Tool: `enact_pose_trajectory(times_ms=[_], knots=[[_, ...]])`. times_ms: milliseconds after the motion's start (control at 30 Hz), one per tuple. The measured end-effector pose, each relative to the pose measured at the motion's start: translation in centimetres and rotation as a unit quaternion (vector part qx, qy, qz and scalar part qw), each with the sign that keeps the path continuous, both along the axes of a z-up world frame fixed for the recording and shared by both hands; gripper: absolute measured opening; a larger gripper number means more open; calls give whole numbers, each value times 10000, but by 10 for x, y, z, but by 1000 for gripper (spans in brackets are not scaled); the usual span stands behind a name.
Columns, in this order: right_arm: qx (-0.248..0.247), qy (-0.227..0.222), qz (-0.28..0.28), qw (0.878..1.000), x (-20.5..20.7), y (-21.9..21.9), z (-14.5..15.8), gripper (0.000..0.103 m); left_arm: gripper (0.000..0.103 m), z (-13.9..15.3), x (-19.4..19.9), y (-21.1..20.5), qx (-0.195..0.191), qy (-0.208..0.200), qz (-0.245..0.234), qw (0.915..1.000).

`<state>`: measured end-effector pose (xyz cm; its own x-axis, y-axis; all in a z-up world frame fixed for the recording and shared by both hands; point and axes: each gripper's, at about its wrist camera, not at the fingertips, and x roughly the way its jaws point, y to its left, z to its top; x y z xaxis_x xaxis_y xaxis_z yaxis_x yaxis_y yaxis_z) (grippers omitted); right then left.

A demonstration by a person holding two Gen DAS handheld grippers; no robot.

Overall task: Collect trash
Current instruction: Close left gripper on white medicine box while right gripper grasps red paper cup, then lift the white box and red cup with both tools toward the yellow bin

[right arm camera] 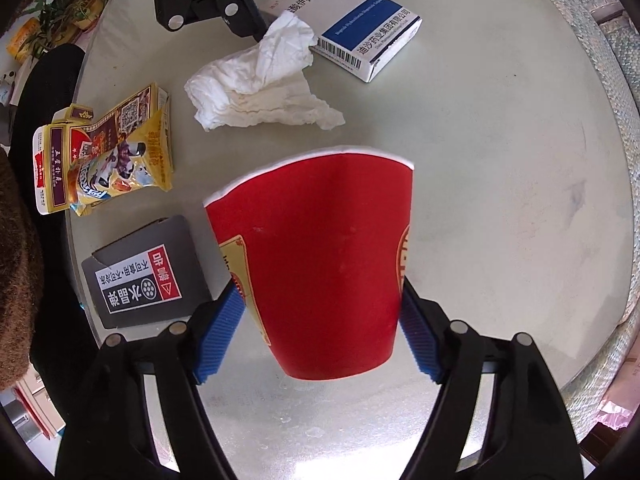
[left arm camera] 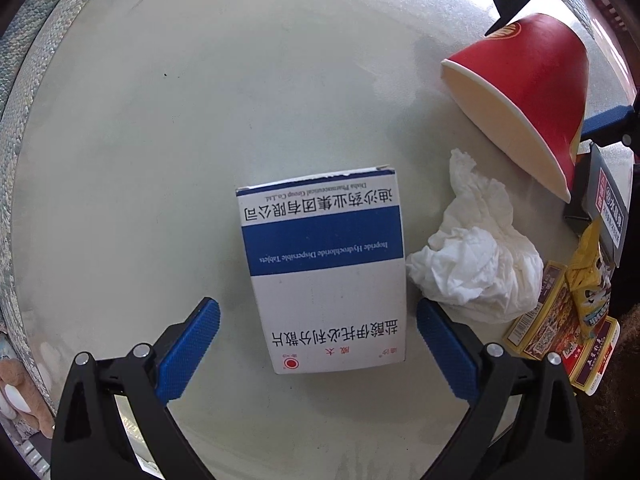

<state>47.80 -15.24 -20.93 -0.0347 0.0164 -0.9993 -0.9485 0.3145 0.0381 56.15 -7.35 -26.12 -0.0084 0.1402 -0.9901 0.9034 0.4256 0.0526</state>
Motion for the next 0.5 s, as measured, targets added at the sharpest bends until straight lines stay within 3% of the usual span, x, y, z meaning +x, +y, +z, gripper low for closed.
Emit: enact_pose_trajectory(times_ms=[133,267,500], knots=[[110,-109,-166,9997,0,-1,1,72,80,8,0,3,-239,177,37,9996],[112,-401,-354,9985,-10,2,1,72,61,17,2,0,-419,82,146,9990],[175,-796,-966,9920,-20,-12,5,71,61,21,11,10,-563,-53,763,9955]])
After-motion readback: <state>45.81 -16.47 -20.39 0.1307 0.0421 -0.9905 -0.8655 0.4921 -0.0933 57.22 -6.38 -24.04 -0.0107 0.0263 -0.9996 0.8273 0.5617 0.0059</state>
